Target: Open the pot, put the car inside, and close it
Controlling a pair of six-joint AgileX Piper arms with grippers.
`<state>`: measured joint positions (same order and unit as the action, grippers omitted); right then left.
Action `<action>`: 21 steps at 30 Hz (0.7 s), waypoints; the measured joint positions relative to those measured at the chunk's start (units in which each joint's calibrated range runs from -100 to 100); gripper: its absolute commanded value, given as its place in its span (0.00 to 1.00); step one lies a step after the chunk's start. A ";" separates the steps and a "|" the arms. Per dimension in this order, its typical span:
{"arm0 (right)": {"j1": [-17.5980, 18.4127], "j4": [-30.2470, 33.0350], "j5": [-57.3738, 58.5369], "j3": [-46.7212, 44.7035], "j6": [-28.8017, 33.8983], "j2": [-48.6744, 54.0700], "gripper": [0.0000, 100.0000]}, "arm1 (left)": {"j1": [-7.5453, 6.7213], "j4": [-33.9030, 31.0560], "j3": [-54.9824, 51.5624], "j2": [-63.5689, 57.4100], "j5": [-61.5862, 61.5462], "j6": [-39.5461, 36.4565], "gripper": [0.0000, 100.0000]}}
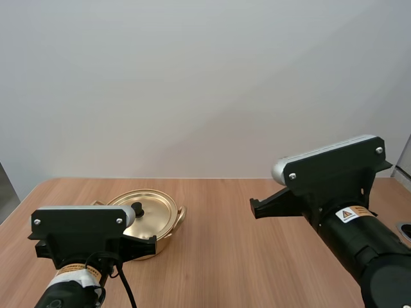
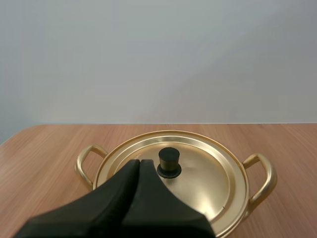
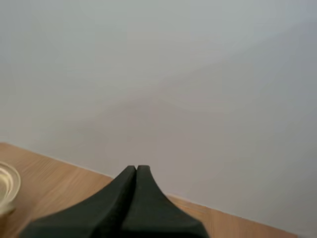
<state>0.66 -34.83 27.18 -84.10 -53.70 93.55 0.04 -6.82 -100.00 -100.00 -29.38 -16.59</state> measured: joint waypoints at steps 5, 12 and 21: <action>0.00 5.62 10.55 -2.37 3.38 1.47 0.00 | 0.00 0.00 0.00 0.00 0.00 0.00 0.00; 0.00 14.88 8.71 -3.95 11.47 1.76 0.00 | 0.00 0.00 0.00 0.00 0.00 0.00 0.00; -0.33 30.59 1.80 -4.78 25.13 3.88 0.00 | 0.00 0.00 0.00 0.00 0.00 0.00 0.00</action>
<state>0.32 -4.24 28.98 -88.88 -28.57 97.43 0.04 -6.82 -100.00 -100.00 -29.38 -16.59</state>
